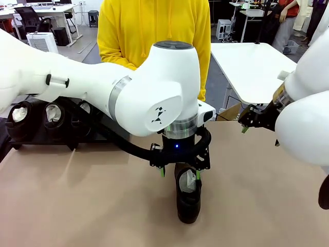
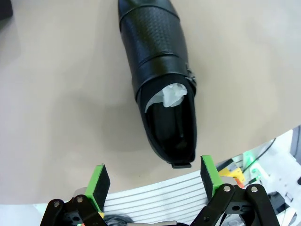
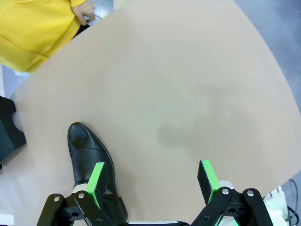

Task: Organize the shoes by placing them on the stand.
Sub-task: Place the Shoe from the middle of the table onto the Shoes Stand.

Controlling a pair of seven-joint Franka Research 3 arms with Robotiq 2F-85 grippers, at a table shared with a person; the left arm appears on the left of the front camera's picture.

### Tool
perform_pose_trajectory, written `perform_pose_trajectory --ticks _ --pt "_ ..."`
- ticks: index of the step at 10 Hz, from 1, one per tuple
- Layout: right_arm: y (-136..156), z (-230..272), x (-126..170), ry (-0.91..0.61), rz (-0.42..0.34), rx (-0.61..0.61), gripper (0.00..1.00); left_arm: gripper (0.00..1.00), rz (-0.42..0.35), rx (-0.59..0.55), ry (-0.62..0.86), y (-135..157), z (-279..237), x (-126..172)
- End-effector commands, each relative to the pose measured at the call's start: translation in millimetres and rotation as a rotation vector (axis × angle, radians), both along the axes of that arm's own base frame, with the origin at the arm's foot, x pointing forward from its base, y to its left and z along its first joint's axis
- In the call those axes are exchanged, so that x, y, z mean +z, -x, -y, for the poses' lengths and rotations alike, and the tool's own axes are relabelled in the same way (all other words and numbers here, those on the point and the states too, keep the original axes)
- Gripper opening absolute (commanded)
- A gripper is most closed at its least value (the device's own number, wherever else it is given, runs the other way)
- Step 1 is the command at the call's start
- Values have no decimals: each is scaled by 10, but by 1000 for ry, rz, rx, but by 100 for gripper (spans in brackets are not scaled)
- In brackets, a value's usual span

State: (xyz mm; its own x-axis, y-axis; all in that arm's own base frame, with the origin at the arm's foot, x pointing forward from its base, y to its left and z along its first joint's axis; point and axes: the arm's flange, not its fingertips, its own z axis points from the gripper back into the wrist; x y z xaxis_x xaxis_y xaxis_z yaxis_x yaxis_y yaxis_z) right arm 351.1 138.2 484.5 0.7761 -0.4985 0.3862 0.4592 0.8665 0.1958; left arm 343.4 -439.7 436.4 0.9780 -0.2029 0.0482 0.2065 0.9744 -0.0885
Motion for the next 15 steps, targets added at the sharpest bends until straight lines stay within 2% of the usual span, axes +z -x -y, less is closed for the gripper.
perform_pose_trajectory --ticks 1,2,5,6,7,9,12,13,15 --pt "-30 38 6 -9 8 17 100 100 56 18 -48 -4 -33 -265" --pt "-30 38 6 -9 8 17 100 100 116 30 -23 -60 -59 -413" --pt "-30 38 6 -9 8 17 100 100 156 44 -9 -196 -111 -627" --pt "-30 38 6 -9 8 17 100 100 131 52 -23 -235 -125 -708" --pt "-30 38 6 -9 8 17 100 100 72 37 -32 -255 -134 -803" --pt "-30 38 6 -9 8 17 100 63 21 15 -27 -243 -130 -839" --pt "-30 38 6 -9 8 17 100 4 10 12 -13 -271 -102 -871" --pt "-30 38 6 -9 8 17 100 0 4 6 -12 -274 -83 -875" --pt "-30 38 6 -9 8 17 100 0 -4 5 -7 -274 -67 -873"
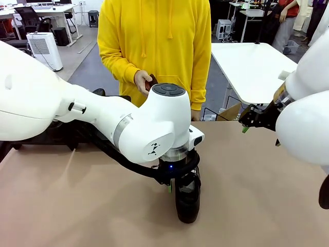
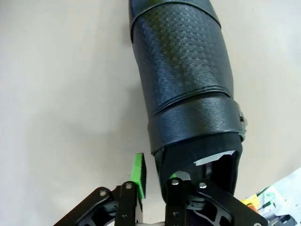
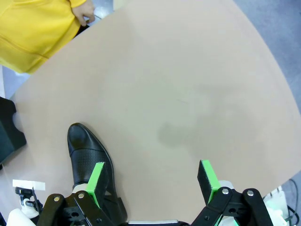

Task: Organize the shoes by placing them on the stand.
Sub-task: Place the Shoe from the middle of the table onto the Shoes Stand.

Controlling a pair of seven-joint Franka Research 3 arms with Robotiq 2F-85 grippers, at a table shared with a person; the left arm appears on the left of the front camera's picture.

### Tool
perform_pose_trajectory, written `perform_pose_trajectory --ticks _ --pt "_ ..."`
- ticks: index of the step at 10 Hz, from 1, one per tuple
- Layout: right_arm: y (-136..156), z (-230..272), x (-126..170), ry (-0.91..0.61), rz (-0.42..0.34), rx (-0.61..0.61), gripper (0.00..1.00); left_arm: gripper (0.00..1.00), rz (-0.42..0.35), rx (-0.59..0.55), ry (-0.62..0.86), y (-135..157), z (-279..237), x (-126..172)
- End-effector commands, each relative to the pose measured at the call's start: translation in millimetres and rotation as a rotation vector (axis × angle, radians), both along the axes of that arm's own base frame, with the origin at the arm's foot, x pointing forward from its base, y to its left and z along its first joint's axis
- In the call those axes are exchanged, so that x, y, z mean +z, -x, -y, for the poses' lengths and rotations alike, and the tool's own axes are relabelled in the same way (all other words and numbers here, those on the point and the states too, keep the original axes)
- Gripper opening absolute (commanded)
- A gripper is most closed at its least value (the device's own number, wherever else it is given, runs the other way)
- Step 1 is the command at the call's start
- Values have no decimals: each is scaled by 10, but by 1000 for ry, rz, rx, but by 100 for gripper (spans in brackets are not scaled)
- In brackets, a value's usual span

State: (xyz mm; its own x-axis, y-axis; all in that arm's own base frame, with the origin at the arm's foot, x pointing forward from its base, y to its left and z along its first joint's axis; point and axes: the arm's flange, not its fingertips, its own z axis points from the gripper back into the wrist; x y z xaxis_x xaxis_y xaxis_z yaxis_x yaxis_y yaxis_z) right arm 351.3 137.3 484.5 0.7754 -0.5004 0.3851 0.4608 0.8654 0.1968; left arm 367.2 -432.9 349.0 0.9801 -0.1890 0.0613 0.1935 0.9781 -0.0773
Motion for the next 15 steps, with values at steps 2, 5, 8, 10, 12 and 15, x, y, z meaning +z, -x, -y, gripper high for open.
perform_pose_trajectory --ticks 2,5,8,10,12,15 --pt "-27 29 6 -7 9 19 100 0 -22 -23 11 -44 48 -14" --pt "-27 29 6 -7 9 19 100 0 51 -65 23 30 183 243" --pt "-27 29 6 -7 9 19 100 0 318 -2 -4 0 -324 908" --pt "-27 29 6 -7 9 19 100 0 489 130 -95 -175 -967 1255" --pt "-27 29 6 -7 9 19 100 0 576 201 -131 -544 -1501 1240" --pt "-27 29 6 -7 9 19 100 0 642 327 -96 -1039 -1924 1050"
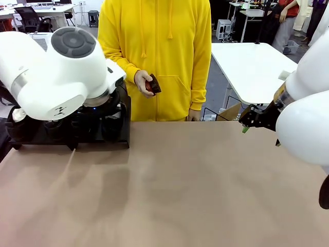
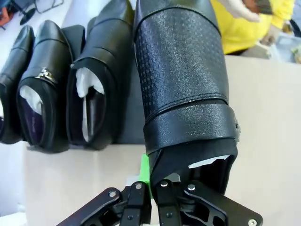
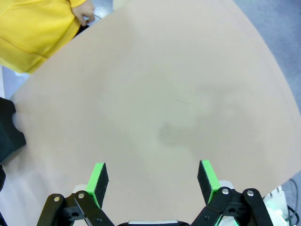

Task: Organize the shoes by placing them on the stand.
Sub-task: Place the Shoe from the middle of the table onto the Shoes Stand.

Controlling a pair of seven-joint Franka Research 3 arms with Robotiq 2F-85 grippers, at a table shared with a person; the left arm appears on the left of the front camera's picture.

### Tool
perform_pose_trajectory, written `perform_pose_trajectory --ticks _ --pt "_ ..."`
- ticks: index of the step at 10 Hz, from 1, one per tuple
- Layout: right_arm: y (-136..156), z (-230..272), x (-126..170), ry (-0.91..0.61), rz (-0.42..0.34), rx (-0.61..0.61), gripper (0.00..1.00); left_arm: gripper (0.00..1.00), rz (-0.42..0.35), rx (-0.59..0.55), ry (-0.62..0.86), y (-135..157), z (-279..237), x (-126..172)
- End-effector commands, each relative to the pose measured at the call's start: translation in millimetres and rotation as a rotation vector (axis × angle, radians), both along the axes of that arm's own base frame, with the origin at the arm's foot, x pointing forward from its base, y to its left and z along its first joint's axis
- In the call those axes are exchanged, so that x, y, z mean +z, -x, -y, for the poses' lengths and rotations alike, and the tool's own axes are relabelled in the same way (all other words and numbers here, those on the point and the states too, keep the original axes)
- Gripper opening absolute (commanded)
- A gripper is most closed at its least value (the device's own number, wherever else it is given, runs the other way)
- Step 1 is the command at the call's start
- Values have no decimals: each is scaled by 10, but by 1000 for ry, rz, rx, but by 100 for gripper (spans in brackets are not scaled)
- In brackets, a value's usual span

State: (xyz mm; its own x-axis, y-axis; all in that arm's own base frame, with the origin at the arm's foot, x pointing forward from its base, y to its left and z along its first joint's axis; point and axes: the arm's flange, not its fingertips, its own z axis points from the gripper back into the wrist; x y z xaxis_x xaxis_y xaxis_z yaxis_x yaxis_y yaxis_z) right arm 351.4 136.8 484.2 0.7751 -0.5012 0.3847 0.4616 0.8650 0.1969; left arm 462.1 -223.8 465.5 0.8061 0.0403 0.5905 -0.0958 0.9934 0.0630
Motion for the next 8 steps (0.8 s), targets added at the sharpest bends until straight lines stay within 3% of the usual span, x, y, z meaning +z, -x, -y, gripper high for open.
perform_pose_trajectory --ticks 1,5,8 --pt "-27 24 9 -7 9 20 100 0 89 54 20 -207 113 -161" --pt "-27 24 9 -7 9 20 100 0 123 105 -3 -542 15 -269" --pt "-27 24 9 -7 9 20 100 0 105 100 -18 -752 13 -326"
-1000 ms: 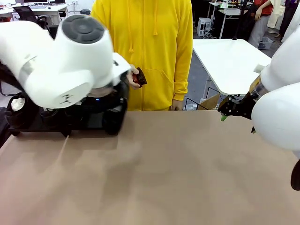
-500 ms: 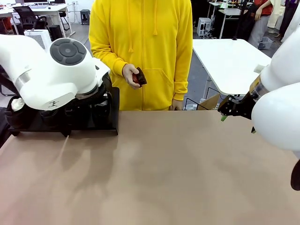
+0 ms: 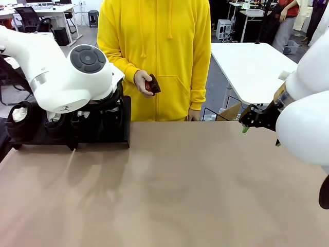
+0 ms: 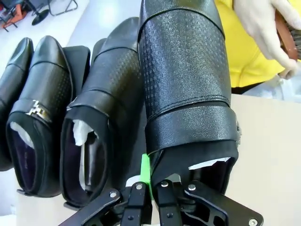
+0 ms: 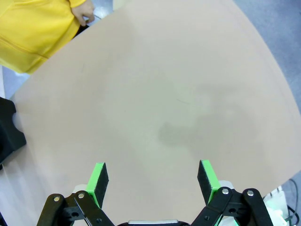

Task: Organize the shoes by placing them on the stand.
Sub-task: Place the Shoe from the middle of the table onto the Shoes Stand.

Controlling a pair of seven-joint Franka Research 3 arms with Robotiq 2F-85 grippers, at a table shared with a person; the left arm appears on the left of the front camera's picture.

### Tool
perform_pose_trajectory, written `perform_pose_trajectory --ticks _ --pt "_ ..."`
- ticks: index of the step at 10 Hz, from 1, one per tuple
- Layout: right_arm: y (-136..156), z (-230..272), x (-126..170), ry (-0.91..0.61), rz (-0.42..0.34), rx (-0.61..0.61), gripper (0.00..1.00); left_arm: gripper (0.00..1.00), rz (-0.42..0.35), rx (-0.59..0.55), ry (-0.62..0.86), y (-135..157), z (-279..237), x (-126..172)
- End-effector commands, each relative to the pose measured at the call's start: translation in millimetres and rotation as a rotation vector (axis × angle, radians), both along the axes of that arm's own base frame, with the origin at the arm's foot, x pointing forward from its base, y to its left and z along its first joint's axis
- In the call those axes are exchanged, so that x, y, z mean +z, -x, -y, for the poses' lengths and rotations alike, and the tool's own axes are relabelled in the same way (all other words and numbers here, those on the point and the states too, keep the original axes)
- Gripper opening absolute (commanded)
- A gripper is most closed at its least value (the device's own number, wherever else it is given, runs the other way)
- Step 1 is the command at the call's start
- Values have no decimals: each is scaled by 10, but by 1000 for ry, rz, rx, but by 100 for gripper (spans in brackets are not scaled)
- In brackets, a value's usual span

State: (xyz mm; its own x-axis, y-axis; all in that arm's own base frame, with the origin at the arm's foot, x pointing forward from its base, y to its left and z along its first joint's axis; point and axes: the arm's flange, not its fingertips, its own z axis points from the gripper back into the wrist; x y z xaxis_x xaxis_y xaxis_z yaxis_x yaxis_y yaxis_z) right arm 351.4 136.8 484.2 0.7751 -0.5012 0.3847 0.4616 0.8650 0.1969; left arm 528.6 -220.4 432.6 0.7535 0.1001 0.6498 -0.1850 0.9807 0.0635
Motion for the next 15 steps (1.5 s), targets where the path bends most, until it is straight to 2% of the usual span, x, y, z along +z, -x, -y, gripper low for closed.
perform_pose_trajectory --ticks 1,5,9,12,15 --pt "-26 24 9 -7 9 20 100 0 21 10 -2 -110 65 -23" --pt "-26 24 9 -7 9 20 100 0 -2 18 14 -142 62 -54" --pt "-26 24 9 -7 9 20 100 76 28 10 -32 -161 58 12" --pt "-26 24 9 -7 9 20 100 76 71 -32 -26 -45 187 216" --pt "-26 24 9 -7 9 20 100 76 75 -122 36 352 280 564"
